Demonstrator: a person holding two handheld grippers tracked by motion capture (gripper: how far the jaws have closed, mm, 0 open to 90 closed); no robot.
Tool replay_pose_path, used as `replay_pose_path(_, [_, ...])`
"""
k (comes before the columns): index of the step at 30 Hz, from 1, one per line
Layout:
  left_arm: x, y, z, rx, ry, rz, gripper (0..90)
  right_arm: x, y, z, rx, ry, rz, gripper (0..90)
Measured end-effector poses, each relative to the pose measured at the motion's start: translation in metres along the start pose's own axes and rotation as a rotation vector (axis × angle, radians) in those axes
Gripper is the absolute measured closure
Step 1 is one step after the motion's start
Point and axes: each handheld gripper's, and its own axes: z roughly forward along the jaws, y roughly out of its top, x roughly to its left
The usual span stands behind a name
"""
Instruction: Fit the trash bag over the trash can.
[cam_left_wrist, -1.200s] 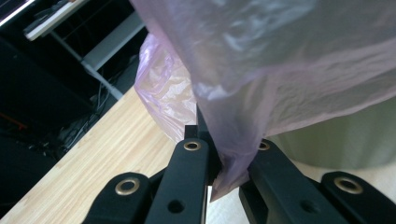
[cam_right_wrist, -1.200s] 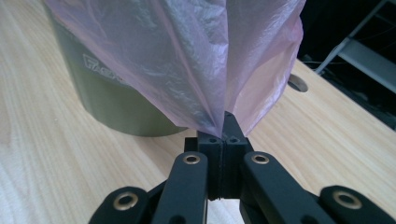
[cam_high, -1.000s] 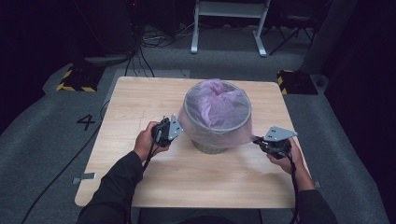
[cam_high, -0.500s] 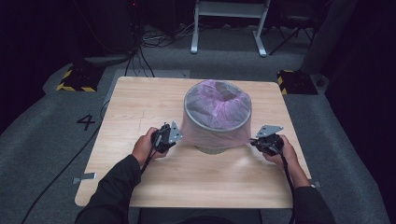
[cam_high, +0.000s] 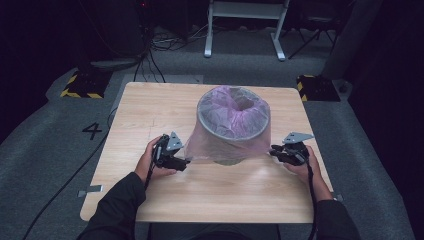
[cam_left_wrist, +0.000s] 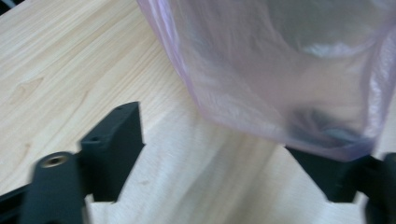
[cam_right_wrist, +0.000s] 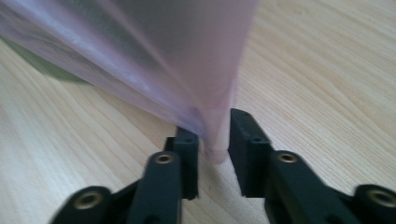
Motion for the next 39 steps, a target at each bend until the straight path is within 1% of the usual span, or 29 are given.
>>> replay_pose_path(1, [0.000,-0.002,-0.006,-0.022,-0.026,-0.023,16.7,-0.001,-0.001,-0.003,-0.011,0.011,0.014,56.9])
replay_pose_path(2, [0.000,-0.004,-0.012,-0.046,-0.049,-0.043,16.5,-0.002,-0.001,-0.006,-0.010,0.018,0.024,49.0])
replay_pose_path(4, [-0.001,-0.007,-0.024,-0.071,-0.068,-0.073,16.3,-0.003,-0.003,-0.011,0.008,0.037,0.028,35.4])
replay_pose_path(5, [-0.002,-0.009,-0.029,-0.084,-0.069,-0.094,16.1,-0.002,-0.005,-0.015,0.013,0.047,0.030,31.0])
replay_pose_path(6, [-0.003,-0.012,-0.034,-0.099,-0.073,-0.104,15.9,-0.002,-0.006,-0.018,0.006,0.046,0.034,28.4])
replay_pose_path(7, [-0.004,-0.014,-0.039,-0.102,-0.076,-0.104,15.9,-0.002,-0.008,-0.023,-0.010,0.048,0.034,26.1])
replay_pose_path(9, [-0.007,-0.019,-0.044,-0.091,-0.066,-0.112,15.8,-0.002,-0.011,-0.032,-0.039,0.067,0.048,22.9])
replay_pose_path(10, [-0.009,-0.022,-0.046,-0.077,-0.061,-0.109,15.8,-0.002,-0.011,-0.037,-0.060,0.066,0.062,21.9])
replay_pose_path(11, [-0.010,-0.025,-0.046,-0.059,-0.045,-0.110,15.9,-0.002,-0.011,-0.042,-0.082,0.066,0.074,21.9])
replay_pose_path(12, [-0.011,-0.028,-0.046,-0.041,-0.038,-0.104,16.0,-0.002,-0.010,-0.048,-0.101,0.067,0.073,22.0])
replay_pose_path(13, [-0.012,-0.031,-0.046,-0.028,-0.036,-0.094,16.0,-0.001,-0.008,-0.053,-0.117,0.059,0.075,22.1])
replay_pose_path(15, [-0.014,-0.036,-0.043,0.011,-0.013,-0.095,16.5,0.000,-0.004,-0.063,-0.161,0.047,0.077,22.9])
replay_pose_path(17, [-0.014,-0.042,-0.041,0.039,-0.005,-0.096,20.6,0.003,0.000,-0.069,-0.182,0.033,0.072,23.4])
replay_pose_path(18, [-0.014,-0.045,-0.040,0.049,0.000,-0.099,20.9,0.005,0.002,-0.071,-0.193,0.030,0.068,23.8])
replay_pose_path(19, [-0.014,-0.047,-0.040,0.049,-0.006,-0.105,20.3,0.007,0.005,-0.074,-0.202,0.023,0.066,23.7])
replay_pose_path(20, [-0.013,-0.049,-0.039,0.052,-0.011,-0.114,19.9,0.009,0.008,-0.076,-0.216,0.025,0.065,23.7])
replay_pose_path(21, [-0.013,-0.051,-0.039,0.056,-0.006,-0.122,19.8,0.010,0.011,-0.078,-0.229,0.027,0.060,23.7])
replay_pose_path(23, [-0.013,-0.053,-0.038,0.067,-0.005,-0.119,19.5,0.013,0.017,-0.082,-0.238,0.011,0.054,23.4])
replay_pose_path(26, [-0.014,-0.055,-0.036,0.080,0.008,-0.108,17.4,0.015,0.026,-0.086,-0.265,0.013,0.052,23.1])
replay_pose_path(27, [-0.014,-0.055,-0.035,0.089,0.008,-0.103,17.3,0.015,0.029,-0.087,-0.272,0.011,0.053,23.0])
replay_pose_path(28, [-0.014,-0.056,-0.033,0.098,0.001,-0.108,17.4,0.015,0.032,-0.088,-0.279,0.007,0.051,22.9])
replay_pose_path(29, [-0.015,-0.056,-0.033,0.108,-0.002,-0.102,17.4,0.015,0.036,-0.090,-0.280,-0.003,0.044,22.9])
replay_pose_path(31, [-0.015,-0.056,-0.031,0.106,-0.008,-0.097,17.4,0.017,0.045,-0.093,-0.287,-0.017,0.027,22.9])
replay_pose_path(32, [-0.016,-0.056,-0.031,0.104,-0.003,-0.093,17.4,0.018,0.049,-0.095,-0.292,-0.021,0.018,22.9])
replay_pose_path(35, [-0.017,-0.057,-0.028,0.104,-0.011,-0.093,17.4,0.021,0.062,-0.098,-0.303,-0.027,-0.003,22.6])
replay_pose_path(38, [-0.019,-0.059,-0.022,0.130,-0.007,-0.082,17.4,0.022,0.076,-0.099,-0.307,-0.042,-0.019,22.7])
replay_pose_path(39, [-0.019,-0.060,-0.021,0.127,-0.010,-0.079,17.0,0.022,0.079,-0.099,-0.307,-0.049,-0.022,22.8])
